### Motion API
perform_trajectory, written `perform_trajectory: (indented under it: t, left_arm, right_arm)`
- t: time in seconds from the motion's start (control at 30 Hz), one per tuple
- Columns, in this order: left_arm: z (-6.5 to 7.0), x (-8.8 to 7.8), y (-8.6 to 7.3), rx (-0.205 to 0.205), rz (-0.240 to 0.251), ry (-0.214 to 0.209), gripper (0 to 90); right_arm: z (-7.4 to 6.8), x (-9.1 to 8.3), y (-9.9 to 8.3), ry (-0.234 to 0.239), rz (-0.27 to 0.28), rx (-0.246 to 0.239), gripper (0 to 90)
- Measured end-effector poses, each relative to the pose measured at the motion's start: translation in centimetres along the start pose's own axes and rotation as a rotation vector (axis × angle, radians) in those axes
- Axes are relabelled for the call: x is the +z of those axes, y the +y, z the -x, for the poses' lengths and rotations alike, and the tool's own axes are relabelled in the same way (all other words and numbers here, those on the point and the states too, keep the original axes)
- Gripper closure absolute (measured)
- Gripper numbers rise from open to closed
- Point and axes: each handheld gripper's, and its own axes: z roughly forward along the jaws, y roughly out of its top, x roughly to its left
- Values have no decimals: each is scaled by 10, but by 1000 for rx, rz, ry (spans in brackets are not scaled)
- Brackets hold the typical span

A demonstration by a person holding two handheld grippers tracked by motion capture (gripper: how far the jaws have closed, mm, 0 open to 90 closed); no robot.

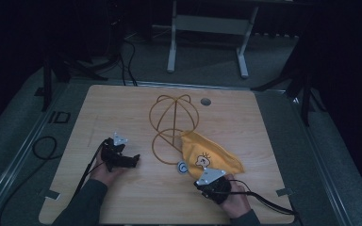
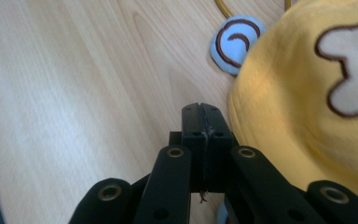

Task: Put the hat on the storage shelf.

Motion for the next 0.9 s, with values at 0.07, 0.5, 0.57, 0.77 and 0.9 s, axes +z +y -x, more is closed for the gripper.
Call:
perform_trajectory:
  t: [0.07,0.5,0.57,0.77,0.9]
  left_arm:
    - [0,0,0,0,0,0,1]
    - [0,0,0,0,0,0,1]
    - [0,0,0,0,0,0,1]
    - [0,0,0,1,0,0,1]
    - [0,0,0,-1,0,0,1]
  right_arm:
    - [2,-4,-4,2,-6,-7,897]
    - [13,-19,-31,-31,-19,38,761]
    - [14,-18,-32,-39,-28,36,744]
    - [14,-5,-35,-77,-102,34,675]
    - [15,-3,-35,-106,-110,33,719]
